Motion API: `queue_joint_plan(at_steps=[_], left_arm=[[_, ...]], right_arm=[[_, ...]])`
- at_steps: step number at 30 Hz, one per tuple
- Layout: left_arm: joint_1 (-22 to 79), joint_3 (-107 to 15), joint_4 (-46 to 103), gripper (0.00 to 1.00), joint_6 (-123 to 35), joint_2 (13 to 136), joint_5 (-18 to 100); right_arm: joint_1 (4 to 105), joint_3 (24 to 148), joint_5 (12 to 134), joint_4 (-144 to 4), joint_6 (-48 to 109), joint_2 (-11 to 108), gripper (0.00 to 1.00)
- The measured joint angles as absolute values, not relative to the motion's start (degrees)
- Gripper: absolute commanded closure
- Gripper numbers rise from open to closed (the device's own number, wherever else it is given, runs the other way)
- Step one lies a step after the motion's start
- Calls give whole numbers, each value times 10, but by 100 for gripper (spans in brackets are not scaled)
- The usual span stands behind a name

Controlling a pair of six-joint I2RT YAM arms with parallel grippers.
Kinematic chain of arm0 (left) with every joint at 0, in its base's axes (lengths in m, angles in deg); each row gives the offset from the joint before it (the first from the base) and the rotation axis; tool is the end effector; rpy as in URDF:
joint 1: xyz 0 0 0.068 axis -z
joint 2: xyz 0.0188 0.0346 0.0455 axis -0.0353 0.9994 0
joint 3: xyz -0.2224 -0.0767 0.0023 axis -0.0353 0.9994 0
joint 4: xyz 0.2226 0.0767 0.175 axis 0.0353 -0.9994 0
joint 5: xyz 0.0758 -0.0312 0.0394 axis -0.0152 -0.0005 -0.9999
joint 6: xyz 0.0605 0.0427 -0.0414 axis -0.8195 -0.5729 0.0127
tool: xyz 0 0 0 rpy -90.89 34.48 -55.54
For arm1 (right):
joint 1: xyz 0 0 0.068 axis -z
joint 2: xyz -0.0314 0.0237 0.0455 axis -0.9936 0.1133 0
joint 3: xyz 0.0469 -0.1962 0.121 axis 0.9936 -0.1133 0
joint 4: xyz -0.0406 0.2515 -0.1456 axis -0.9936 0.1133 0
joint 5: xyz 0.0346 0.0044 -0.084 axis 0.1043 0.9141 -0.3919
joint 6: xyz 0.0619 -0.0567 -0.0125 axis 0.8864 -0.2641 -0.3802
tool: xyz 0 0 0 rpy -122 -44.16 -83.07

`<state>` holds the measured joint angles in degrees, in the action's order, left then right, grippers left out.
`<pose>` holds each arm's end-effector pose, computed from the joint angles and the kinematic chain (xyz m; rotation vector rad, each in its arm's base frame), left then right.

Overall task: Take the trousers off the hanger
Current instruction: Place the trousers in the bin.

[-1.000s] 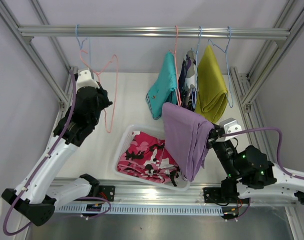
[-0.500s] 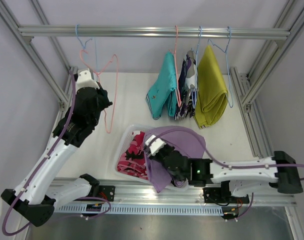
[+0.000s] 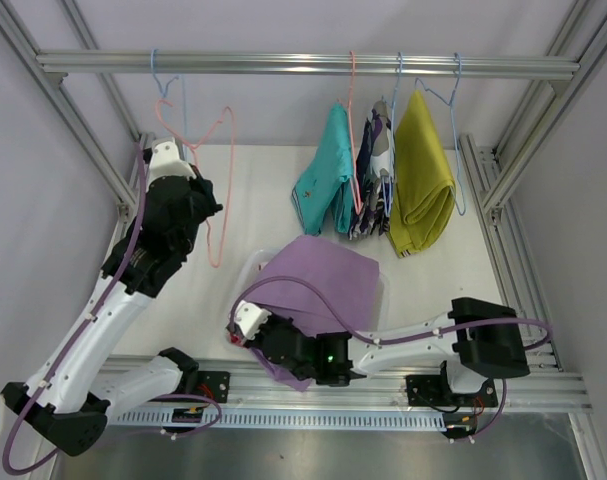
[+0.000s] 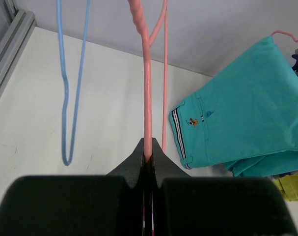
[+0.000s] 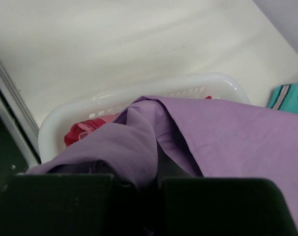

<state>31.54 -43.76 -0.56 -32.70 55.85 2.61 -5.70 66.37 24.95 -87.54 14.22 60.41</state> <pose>0.2684 -0.1086 0.3926 -0.2764 1.7561 -0.1872 0.0544 0.4130 0.1751 -1.0474 1.5105 0.2977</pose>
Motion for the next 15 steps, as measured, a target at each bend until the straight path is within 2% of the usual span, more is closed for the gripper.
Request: queue_joint_plan(at_steps=[2,3,5,7,9,15], left_arm=[[315,-438,-6,99,-327,556,26],[315,-438,-6,99,-327,555,26],[315,-438,-6,99,-327,554,26],[315,-438,-6,99,-327,553,26],[315,-438,-6,99,-327,553,26],[315,-438,-6,99,-330,553,26]], right_arm=[[-59,680,255,-882,150,626,86],[-59,687,259,-887,154,636,67],[-61,703,268,-891,163,657,41],[-64,710,271,-888,173,666,29],[-69,712,270,-881,180,666,24],[-82,712,264,-817,194,615,23]])
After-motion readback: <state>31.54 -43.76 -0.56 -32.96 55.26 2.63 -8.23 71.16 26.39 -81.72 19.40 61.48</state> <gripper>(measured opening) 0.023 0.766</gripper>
